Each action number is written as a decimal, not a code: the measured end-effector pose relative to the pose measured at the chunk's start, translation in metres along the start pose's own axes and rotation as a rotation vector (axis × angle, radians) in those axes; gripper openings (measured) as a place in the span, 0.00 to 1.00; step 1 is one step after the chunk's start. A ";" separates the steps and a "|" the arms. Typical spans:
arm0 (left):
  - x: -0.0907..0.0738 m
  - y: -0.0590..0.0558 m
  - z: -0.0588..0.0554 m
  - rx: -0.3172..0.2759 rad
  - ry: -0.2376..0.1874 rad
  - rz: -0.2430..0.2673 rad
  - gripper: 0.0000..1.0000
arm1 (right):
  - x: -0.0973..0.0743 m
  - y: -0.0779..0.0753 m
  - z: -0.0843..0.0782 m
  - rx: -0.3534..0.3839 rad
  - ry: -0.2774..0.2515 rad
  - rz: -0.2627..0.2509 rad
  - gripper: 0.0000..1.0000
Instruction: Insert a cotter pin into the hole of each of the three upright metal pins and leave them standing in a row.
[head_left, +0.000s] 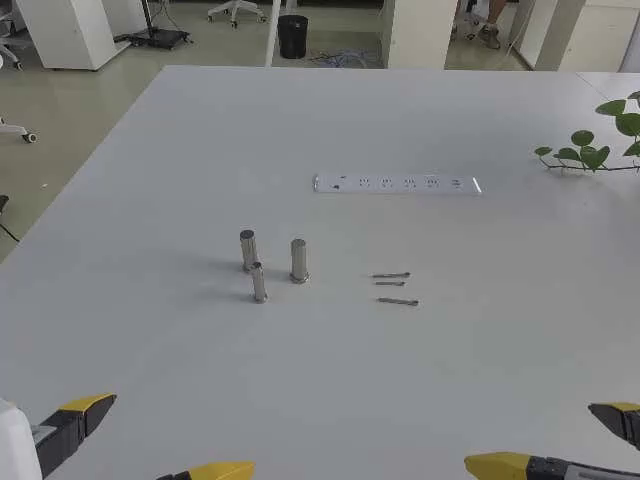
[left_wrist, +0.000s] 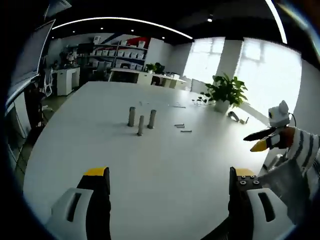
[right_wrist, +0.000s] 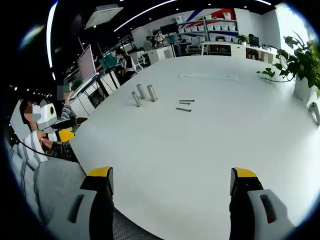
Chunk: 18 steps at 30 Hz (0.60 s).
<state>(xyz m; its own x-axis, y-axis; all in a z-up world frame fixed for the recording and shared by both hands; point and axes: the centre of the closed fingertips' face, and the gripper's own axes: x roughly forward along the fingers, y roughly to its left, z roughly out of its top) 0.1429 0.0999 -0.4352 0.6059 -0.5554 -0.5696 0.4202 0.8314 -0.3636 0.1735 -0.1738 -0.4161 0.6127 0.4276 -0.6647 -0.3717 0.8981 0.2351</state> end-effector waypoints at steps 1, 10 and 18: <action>0.000 0.000 0.000 0.001 0.000 0.001 0.99 | 0.000 0.000 0.000 -0.003 0.002 -0.001 0.96; -0.001 -0.004 0.006 0.018 -0.037 -0.010 0.99 | -0.001 0.002 0.001 -0.008 -0.001 0.002 0.96; -0.001 -0.003 0.007 0.013 -0.036 -0.007 0.99 | -0.002 0.000 0.000 -0.004 -0.001 -0.002 0.96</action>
<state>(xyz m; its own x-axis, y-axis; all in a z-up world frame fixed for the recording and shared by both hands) 0.1455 0.0973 -0.4287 0.6270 -0.5613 -0.5403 0.4328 0.8276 -0.3575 0.1725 -0.1743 -0.4147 0.6138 0.4262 -0.6646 -0.3737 0.8983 0.2309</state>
